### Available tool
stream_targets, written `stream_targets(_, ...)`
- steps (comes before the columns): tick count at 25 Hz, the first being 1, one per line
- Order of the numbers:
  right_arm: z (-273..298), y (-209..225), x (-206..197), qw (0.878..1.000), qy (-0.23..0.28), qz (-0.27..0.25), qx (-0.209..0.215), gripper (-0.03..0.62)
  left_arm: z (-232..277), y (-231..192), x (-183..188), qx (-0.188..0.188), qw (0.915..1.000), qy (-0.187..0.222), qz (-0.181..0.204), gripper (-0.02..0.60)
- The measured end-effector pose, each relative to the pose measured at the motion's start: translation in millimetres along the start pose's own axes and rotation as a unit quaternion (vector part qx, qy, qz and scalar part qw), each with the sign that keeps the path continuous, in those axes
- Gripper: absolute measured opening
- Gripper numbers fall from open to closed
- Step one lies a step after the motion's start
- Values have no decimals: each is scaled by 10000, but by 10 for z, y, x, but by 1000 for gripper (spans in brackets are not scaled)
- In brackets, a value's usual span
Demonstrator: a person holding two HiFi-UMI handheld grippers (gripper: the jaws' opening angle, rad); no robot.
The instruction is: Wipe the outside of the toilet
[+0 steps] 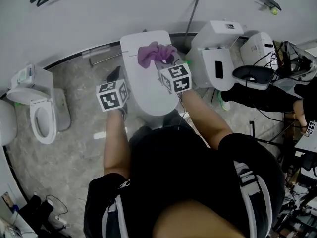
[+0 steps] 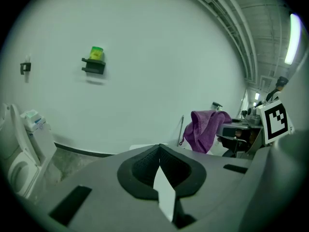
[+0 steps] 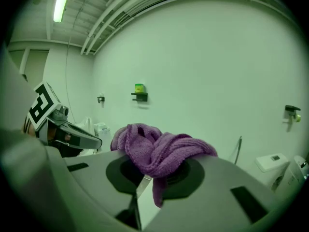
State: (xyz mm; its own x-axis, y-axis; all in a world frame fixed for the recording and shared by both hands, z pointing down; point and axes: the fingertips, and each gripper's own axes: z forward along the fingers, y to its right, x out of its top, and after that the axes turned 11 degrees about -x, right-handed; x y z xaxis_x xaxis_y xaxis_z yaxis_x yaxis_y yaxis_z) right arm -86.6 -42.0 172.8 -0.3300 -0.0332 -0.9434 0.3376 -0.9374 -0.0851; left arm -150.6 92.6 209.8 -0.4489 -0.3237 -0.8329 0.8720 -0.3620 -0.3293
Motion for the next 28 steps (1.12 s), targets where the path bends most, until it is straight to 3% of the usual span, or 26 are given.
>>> stream_targets(5, 437, 54, -65, 9989, -157, -232, 380, 69, 345, -111, 76, 305, 9995, -2, -127, 10)
stream_targets(10, 963, 130, -306, 9943, -387, -526, 839, 69, 743, -180, -106, 473, 9977, -201, -449, 10)
stream_targets(18, 2025, 142, -1033, 9801, -696, -1072, 1521, 69, 1531, -434, -420, 582, 9935, -248, -943, 11)
stream_targets(24, 2804, -54, -1723, 9612, -798, -1616, 2086, 68, 1985, -863, -829, 803, 9906, -277, -1075, 9)
stream_targets(28, 3344, -222, -2131, 9385, -803, -2307, 2439, 68, 2213, -1131, -1113, 896, 9880, -353, -1211, 9)
